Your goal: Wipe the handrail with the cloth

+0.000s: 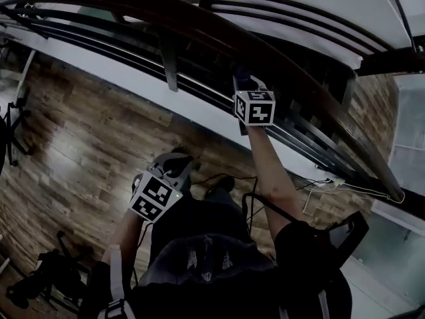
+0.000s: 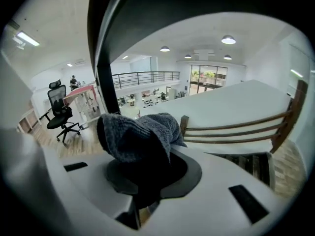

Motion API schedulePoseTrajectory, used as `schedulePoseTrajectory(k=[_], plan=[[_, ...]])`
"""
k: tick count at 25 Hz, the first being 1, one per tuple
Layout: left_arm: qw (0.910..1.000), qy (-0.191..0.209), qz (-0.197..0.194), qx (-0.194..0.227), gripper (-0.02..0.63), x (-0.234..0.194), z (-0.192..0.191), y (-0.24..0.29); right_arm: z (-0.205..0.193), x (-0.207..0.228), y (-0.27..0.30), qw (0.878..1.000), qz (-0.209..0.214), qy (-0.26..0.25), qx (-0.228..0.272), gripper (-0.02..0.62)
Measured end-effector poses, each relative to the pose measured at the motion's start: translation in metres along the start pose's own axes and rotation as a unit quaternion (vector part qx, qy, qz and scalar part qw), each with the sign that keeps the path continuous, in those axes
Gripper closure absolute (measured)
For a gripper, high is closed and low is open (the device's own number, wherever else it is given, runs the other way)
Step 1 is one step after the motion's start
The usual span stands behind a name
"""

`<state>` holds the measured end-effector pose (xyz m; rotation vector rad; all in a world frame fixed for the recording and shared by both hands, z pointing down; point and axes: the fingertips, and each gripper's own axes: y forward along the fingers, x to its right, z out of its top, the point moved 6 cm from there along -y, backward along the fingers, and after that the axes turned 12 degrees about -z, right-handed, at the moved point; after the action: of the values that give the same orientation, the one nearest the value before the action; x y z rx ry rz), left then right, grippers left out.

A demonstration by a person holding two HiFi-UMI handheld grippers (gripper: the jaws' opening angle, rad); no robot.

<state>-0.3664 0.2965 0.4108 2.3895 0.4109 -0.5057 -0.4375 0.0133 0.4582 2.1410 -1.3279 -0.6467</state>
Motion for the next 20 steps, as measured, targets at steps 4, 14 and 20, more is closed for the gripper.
schedulePoseTrajectory(k=[4, 14, 20], plan=[[0.9985, -0.037, 0.030, 0.026, 0.598, -0.015, -0.023, -0.029, 0.034, -0.067, 0.030, 0.998, 0.033, -0.046, 0.001, 0.556], [0.9924, -0.105, 0.050, 0.040, 0.598, -0.037, -0.068, -0.059, 0.043, -0.138, 0.027, 0.993, 0.105, -0.041, 0.037, 0.555], [0.9885, -0.150, 0.015, 0.003, 0.598, -0.033, -0.111, -0.032, -0.057, -0.146, 0.055, 0.989, 0.085, -0.120, -0.026, 0.555]])
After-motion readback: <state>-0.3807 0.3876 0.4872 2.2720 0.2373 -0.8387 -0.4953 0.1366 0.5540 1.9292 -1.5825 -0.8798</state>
